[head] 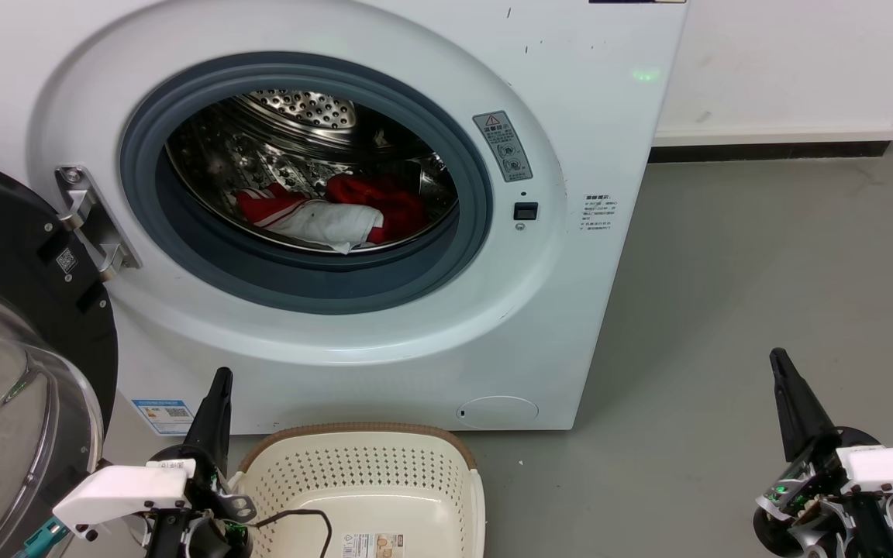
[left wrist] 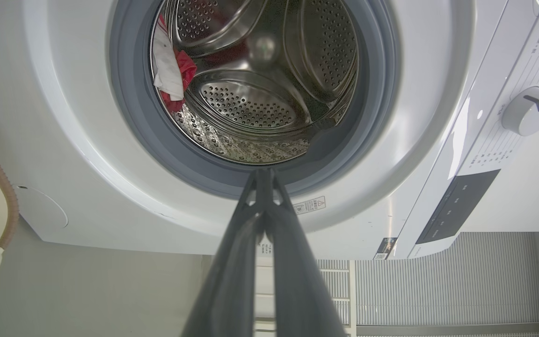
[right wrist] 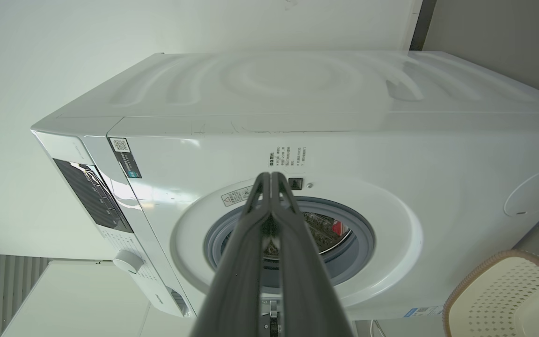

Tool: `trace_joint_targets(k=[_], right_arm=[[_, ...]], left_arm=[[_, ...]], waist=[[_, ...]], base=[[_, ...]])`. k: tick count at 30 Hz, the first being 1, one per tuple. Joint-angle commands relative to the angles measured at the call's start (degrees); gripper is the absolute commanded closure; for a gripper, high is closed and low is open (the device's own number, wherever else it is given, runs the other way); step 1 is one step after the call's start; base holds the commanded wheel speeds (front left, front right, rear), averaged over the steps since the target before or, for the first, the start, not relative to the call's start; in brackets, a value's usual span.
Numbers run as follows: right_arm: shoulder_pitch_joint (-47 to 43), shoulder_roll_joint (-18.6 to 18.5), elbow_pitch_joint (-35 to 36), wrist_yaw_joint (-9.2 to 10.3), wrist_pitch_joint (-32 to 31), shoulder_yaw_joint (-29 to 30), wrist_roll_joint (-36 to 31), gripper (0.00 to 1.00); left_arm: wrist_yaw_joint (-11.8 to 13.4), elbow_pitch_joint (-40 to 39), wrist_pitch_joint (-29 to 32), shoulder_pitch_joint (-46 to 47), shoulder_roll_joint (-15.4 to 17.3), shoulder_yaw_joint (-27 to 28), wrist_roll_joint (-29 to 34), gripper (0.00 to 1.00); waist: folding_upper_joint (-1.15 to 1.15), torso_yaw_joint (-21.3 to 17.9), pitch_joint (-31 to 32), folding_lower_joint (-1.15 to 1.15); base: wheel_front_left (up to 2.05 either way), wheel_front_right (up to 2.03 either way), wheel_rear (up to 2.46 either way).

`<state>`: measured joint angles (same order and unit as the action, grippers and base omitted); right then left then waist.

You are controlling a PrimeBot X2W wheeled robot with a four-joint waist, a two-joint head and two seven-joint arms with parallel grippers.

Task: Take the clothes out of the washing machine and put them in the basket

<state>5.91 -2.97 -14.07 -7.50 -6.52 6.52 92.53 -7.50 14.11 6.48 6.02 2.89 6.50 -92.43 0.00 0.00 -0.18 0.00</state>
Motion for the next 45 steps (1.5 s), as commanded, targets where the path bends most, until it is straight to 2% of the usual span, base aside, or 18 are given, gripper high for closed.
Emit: trace_joint_targets(k=[1,24,25,36,41,45], right_arm=[[0.7,0.1,-0.1,0.02,0.0,0.0,-0.2,1.00],[0.7,0.1,-0.1,0.02,0.0,0.0,-0.2,1.00],[0.0,0.0,0.0,0.00,0.0,0.0,0.0,0.00],[-1.6,0.0,0.8,0.00,2.3,-1.6,-2.3,0.00],[-2.1,0.0,2.1,0.00,3.7,-1.3,-8.0,0.00],[-2.5,0.0,3.6,0.00,4.7,-1.2,-14.7,0.00]], left_arm=[[-0.1,0.0,0.2,0.5,-0.1,0.1,0.0,1.00],[-0.1,0.0,0.2,0.5,-0.1,0.1,0.0,1.00],[0.0,0.0,0.0,0.0,0.0,0.0,0.0,0.00],[0.0,-0.2,-2.3,-0.5,-0.1,-2.6,1.6,0.00],[0.0,-1.1,-3.7,-0.1,0.3,-3.6,4.9,0.00],[0.0,-3.0,-4.8,0.1,0.5,-4.0,10.8,0.00]], waist=[[0.00,0.0,0.0,0.00],[0.00,0.0,0.0,0.00],[0.00,0.0,0.0,0.00],[0.00,0.0,0.0,0.00],[0.00,-0.1,-0.1,0.00],[0.00,-0.1,-0.2,0.00]], base=[[0.00,0.00,0.00],[0.00,0.00,0.00],[0.00,0.00,0.00],[0.00,0.00,0.00],[0.00,0.00,0.00],[0.00,0.00,0.00]])
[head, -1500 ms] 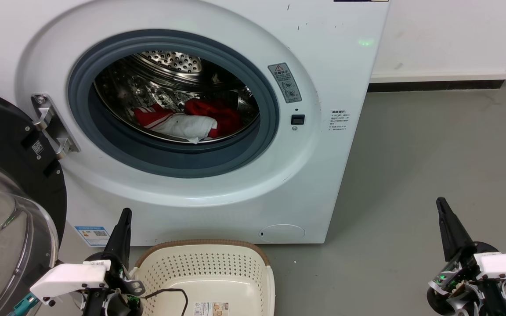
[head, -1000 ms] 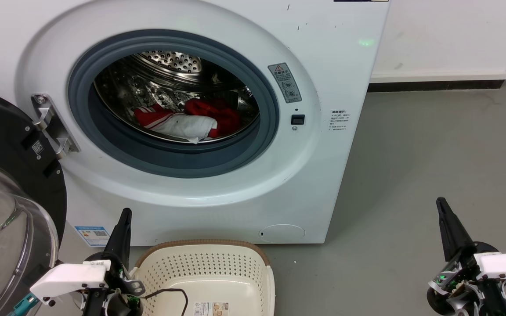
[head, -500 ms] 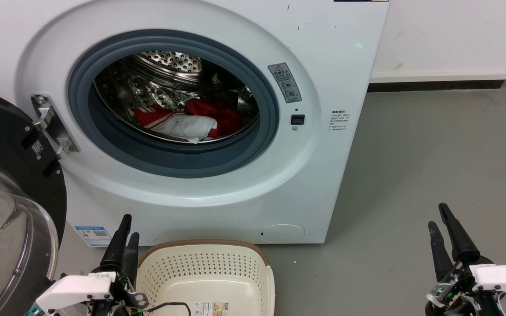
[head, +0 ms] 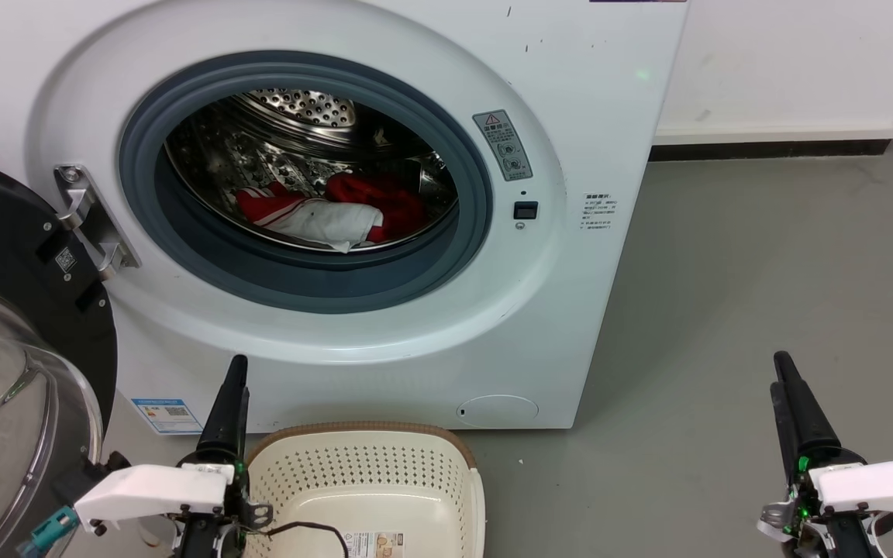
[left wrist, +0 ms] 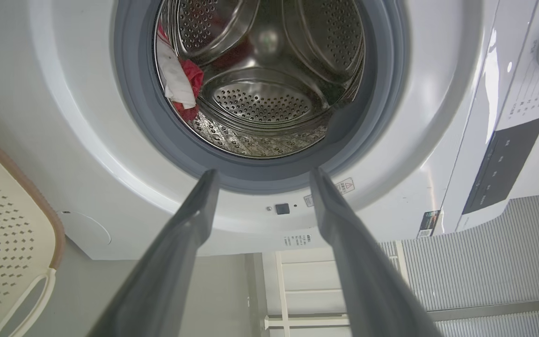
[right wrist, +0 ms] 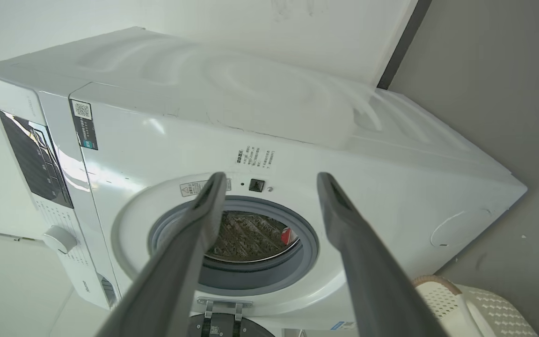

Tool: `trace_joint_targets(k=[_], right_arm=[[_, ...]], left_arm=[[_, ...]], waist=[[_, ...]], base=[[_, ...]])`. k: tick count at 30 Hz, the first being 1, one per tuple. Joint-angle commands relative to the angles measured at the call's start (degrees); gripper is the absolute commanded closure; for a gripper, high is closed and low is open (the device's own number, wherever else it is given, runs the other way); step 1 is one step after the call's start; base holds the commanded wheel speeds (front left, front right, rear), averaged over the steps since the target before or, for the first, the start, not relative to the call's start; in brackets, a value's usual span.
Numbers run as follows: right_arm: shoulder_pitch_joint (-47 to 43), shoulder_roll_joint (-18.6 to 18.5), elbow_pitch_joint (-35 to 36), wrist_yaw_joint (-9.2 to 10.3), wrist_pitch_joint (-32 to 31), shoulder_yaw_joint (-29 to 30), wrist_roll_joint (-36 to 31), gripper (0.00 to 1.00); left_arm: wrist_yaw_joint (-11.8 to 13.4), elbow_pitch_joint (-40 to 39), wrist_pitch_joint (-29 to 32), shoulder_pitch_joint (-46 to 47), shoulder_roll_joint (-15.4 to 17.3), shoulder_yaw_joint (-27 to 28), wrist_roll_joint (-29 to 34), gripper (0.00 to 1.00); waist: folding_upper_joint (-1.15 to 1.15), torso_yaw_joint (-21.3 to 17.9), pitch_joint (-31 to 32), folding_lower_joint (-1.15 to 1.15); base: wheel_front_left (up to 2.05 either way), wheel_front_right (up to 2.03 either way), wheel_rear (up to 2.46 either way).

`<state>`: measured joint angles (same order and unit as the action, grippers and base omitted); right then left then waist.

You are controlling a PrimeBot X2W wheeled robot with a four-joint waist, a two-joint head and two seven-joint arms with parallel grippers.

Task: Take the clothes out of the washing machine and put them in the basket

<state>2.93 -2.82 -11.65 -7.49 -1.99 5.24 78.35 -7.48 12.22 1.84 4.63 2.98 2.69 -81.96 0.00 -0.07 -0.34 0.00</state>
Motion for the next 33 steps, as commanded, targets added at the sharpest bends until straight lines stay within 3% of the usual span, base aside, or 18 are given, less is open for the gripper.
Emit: trace_joint_targets(k=[1,14,33], right_arm=[[0.4,-0.1,1.6,-0.01,0.5,0.1,-2.1,0.00],[-1.6,-0.1,6.4,-0.01,3.0,-0.8,-23.2,0.00],[-3.9,-0.1,9.9,-0.01,3.4,-1.0,-41.4,0.00]], left_arm=[[0.0,-1.6,-0.4,1.5,0.4,-0.2,1.9,0.00],[0.0,-4.5,-3.4,1.1,1.1,-1.6,20.4,0.00],[2.1,-5.2,-7.3,1.3,3.5,-5.6,41.3,0.00]], waist=[[0.00,0.0,0.0,0.00],[0.00,0.0,0.2,0.00],[0.00,-0.2,0.3,0.00]], base=[[0.00,0.00,0.00],[0.00,0.00,0.00],[0.00,0.00,0.00]])
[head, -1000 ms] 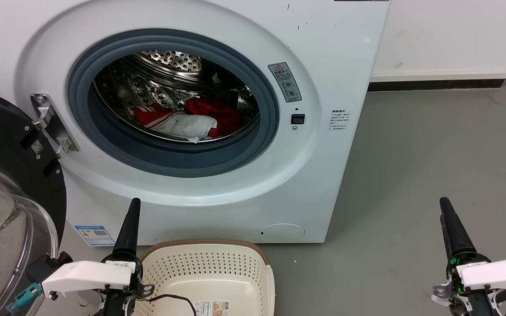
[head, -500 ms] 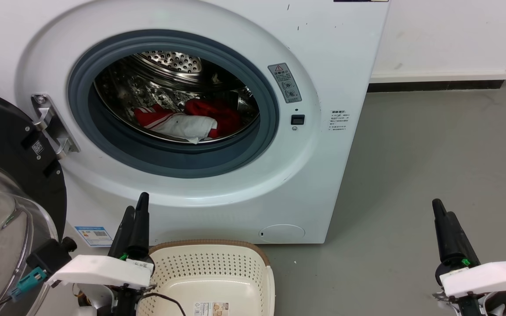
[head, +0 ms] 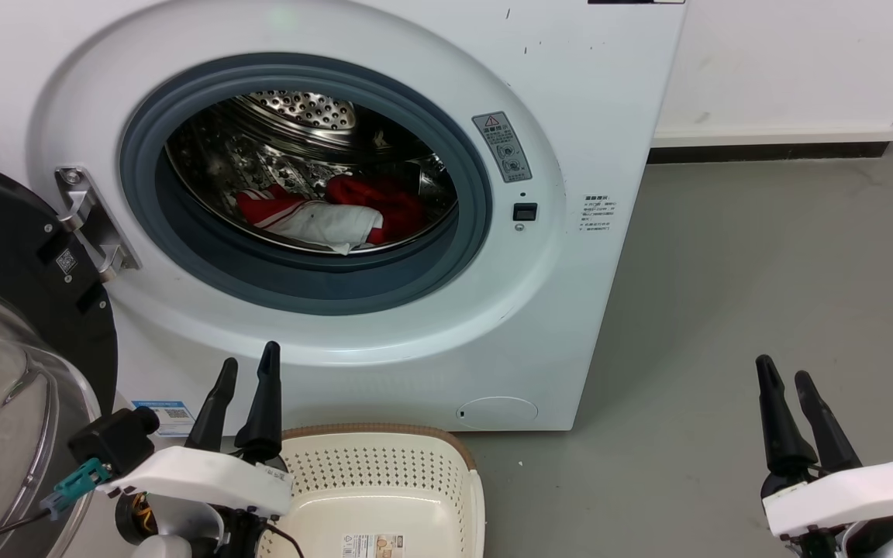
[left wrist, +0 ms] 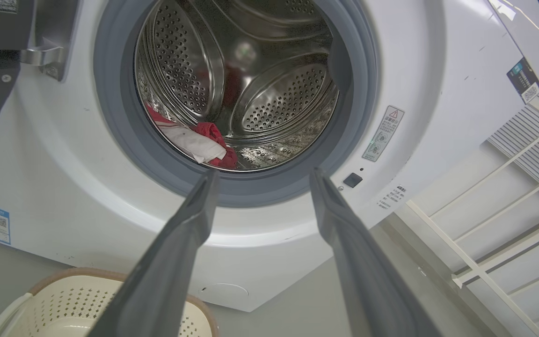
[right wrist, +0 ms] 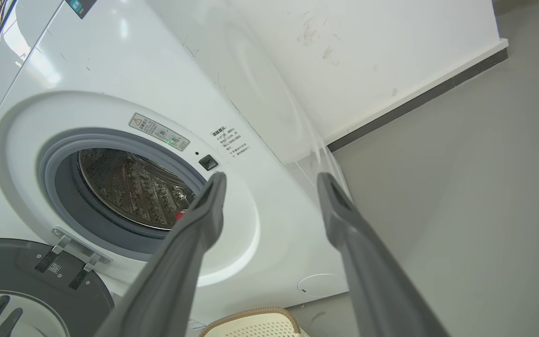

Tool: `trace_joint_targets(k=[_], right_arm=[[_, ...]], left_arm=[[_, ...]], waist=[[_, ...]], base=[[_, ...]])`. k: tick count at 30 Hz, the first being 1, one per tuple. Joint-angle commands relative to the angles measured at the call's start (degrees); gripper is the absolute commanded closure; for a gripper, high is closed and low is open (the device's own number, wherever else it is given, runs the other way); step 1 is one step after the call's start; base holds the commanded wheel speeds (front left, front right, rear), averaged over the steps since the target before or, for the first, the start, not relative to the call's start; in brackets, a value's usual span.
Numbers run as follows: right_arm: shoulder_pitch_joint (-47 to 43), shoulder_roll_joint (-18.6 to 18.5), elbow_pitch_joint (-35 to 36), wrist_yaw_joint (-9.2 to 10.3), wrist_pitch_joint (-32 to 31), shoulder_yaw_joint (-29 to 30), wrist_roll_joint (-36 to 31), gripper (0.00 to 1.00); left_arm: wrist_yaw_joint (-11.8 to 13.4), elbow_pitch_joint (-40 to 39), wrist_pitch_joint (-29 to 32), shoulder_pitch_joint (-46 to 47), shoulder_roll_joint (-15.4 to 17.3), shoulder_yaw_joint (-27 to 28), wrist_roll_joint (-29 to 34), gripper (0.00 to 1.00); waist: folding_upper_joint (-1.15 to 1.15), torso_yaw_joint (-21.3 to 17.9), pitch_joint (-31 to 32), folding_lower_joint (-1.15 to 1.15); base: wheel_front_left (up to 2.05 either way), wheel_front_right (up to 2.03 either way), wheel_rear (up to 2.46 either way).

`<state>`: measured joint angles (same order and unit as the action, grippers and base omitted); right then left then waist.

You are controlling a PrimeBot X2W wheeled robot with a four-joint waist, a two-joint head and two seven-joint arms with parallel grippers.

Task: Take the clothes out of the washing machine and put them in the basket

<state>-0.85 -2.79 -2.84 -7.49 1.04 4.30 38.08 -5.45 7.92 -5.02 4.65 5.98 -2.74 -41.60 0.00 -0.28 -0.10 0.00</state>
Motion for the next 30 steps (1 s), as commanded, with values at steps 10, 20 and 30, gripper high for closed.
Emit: trace_joint_targets(k=[10,20,30], right_arm=[[-1.2,-0.2,2.4,-0.01,0.8,-0.5,-8.8,0.00],[-2.0,-0.2,3.5,-0.01,1.2,-0.7,-15.3,0.00],[-2.7,-0.2,4.1,0.00,1.7,-0.9,-20.8,0.00]], left_arm=[[1.8,-0.9,-2.1,1.4,1.8,-1.7,8.1,0.00],[2.9,-0.4,-3.6,1.2,2.6,-2.9,13.8,0.00],[4.0,0.1,-5.2,0.8,3.1,-3.6,19.6,0.00]], waist=[[0.00,0.1,0.1,0.00],[0.00,0.3,0.3,0.00],[0.00,0.6,0.4,0.00]], base=[[0.00,0.00,0.00],[0.00,0.00,0.00],[0.00,0.00,0.00]])
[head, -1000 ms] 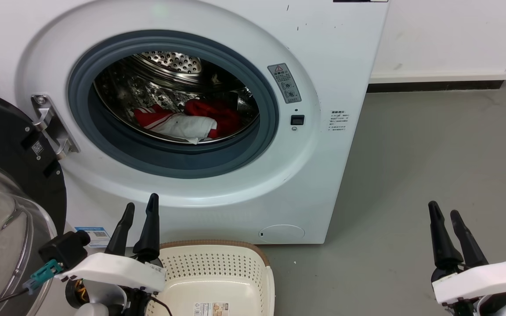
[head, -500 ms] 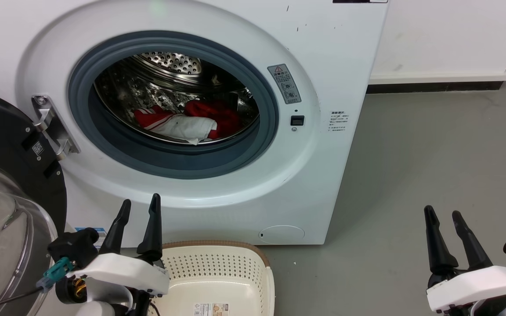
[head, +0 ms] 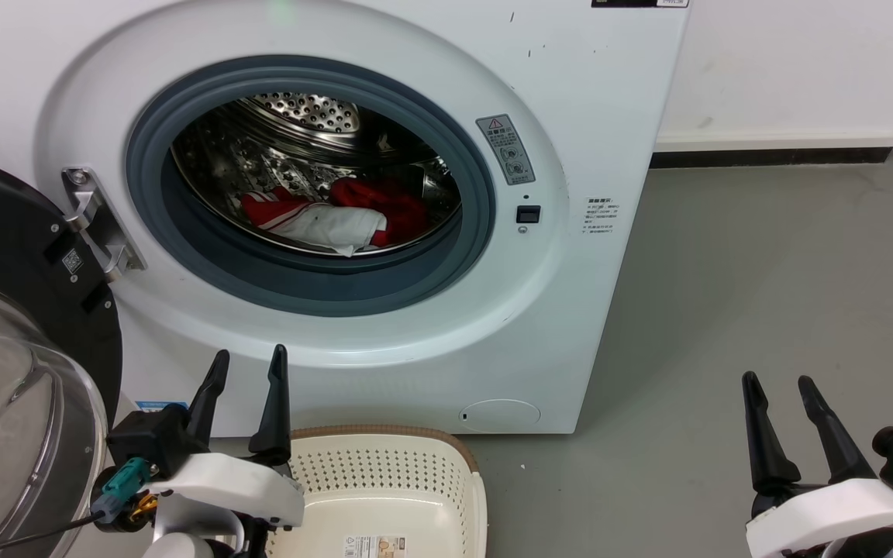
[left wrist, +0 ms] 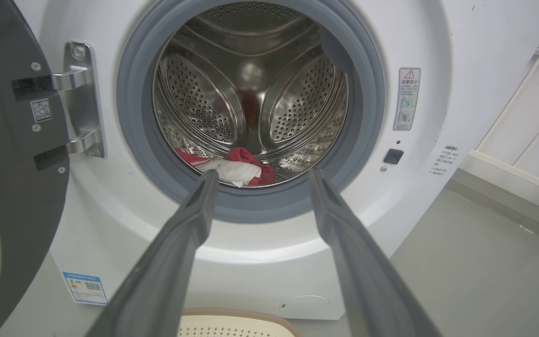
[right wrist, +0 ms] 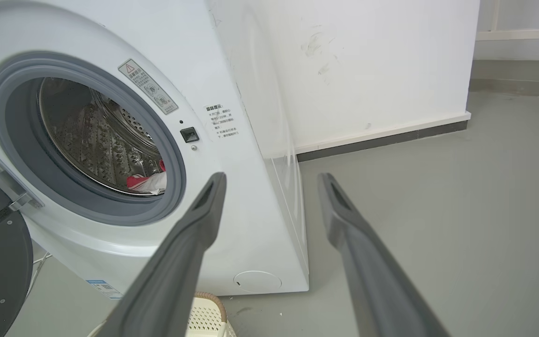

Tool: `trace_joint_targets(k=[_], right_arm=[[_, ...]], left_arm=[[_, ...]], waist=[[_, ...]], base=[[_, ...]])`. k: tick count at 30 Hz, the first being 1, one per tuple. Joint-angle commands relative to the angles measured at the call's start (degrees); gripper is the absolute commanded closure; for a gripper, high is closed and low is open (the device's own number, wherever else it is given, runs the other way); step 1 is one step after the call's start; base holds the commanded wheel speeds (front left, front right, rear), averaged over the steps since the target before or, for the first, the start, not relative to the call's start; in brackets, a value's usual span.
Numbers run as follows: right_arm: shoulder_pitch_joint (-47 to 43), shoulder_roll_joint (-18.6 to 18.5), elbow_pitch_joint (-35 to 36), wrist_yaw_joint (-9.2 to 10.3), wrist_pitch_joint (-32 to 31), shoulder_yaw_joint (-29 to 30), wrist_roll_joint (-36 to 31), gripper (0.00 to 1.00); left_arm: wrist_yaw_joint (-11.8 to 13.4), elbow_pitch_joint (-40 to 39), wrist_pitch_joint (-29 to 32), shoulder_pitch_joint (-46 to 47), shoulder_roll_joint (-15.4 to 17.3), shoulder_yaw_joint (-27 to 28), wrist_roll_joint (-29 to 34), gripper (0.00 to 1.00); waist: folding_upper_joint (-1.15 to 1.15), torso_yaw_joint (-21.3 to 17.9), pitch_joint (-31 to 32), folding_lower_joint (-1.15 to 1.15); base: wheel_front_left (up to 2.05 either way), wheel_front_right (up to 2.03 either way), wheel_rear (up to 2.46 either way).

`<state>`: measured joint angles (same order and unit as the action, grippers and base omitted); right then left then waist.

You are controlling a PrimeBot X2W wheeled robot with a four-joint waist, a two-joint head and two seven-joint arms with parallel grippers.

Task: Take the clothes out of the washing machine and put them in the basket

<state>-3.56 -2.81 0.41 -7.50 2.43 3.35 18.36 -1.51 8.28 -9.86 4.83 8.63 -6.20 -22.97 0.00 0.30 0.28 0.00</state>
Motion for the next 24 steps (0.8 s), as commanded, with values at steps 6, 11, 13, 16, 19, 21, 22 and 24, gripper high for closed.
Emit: trace_joint_targets(k=[6,11,13,16,19,21,22,24], right_arm=[[-0.3,-0.1,0.9,0.01,0.6,0.3,-4.3,0.00],[-0.3,-0.1,1.0,0.01,0.8,0.4,-6.4,0.00],[-0.3,-0.1,1.0,0.01,0.9,0.4,-7.2,0.00],[-0.3,-0.1,1.0,0.01,1.3,0.6,-8.5,0.00],[-0.3,-0.1,1.0,0.01,1.7,0.8,-9.6,0.00],[-0.3,-0.1,0.9,0.01,1.8,0.9,-10.3,0.00],[-0.3,-0.1,0.9,0.01,1.9,1.0,-10.6,0.00],[-0.4,-0.1,0.8,0.01,2.2,1.0,-11.4,0.00]], left_arm=[[0.3,0.3,-1.2,0.5,0.5,-0.6,3.8,0.00],[0.5,0.4,-1.7,0.7,0.5,-0.7,5.6,0.00],[0.5,0.4,-2.0,0.7,0.6,-0.7,6.6,0.00],[0.7,0.6,-2.3,0.6,0.6,-0.8,7.9,0.00],[0.8,0.7,-2.7,0.6,0.5,-0.9,9.2,0.00],[0.8,0.8,-2.9,0.6,0.5,-0.9,10.0,0.00],[0.8,0.9,-3.1,0.5,0.5,-0.9,10.3,0.00],[0.7,1.2,-3.2,0.4,0.5,-1.0,11.2,0.00]], waist=[[0.00,0.2,-0.1,0.00],[0.00,0.2,-0.1,0.00],[0.00,0.2,-0.2,0.00],[0.00,0.2,-0.2,0.00],[0.00,0.2,-0.2,0.00],[0.00,0.2,-0.1,0.00],[0.00,0.2,-0.1,0.00],[0.00,0.2,-0.1,0.00]], base=[[0.00,0.00,0.00],[0.00,0.00,0.00],[0.00,0.00,0.00],[0.00,0.00,0.00],[0.00,0.00,0.00],[0.00,0.00,0.00],[0.00,0.00,0.00],[0.00,0.00,0.00]])
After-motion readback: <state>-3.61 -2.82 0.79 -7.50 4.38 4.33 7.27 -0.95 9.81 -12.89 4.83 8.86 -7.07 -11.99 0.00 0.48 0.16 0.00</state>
